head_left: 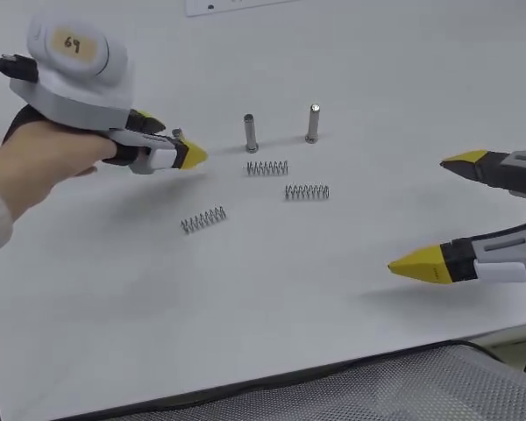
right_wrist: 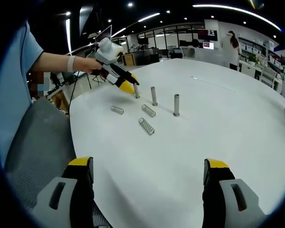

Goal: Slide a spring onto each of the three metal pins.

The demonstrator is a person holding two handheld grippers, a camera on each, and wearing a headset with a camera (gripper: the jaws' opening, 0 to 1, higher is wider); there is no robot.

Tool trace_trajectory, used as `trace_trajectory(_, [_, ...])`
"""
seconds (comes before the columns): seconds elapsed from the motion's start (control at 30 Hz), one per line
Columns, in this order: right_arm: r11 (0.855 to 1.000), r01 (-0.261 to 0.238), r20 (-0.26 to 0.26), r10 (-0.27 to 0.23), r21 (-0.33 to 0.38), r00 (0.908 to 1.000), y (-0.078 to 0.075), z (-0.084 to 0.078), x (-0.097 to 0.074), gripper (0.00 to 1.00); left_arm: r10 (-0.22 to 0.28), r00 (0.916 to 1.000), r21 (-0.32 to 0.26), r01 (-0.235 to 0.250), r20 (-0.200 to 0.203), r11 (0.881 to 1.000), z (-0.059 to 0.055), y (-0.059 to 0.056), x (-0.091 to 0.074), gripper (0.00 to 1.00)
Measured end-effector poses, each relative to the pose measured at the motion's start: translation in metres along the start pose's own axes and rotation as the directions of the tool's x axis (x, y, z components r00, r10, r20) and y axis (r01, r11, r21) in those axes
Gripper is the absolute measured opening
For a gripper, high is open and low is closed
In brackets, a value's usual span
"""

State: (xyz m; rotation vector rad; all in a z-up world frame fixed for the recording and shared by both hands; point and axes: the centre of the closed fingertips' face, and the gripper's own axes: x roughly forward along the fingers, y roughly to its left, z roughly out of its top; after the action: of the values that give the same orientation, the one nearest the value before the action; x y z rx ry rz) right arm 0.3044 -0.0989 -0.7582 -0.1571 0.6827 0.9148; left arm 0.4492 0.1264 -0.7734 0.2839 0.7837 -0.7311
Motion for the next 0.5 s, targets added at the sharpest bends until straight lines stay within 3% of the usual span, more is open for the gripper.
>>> trace_trajectory(0.43, [1.0,0.008,0.002,-0.008,-0.004,1.0,-0.0022,0.0034,0.0002,0.99,-0.026,0.9966,0.018,0.024,0.078,1.0,-0.0028,-0.0044,-0.0056,0.88])
trace_trajectory(0.5, [1.0,0.009,0.006,-0.009,-0.005,0.9999,-0.0026,0.0048,0.0003,1.0,-0.034,0.9957,0.013,0.033,0.086,0.999,-0.0037,-0.0059,-0.008,0.9])
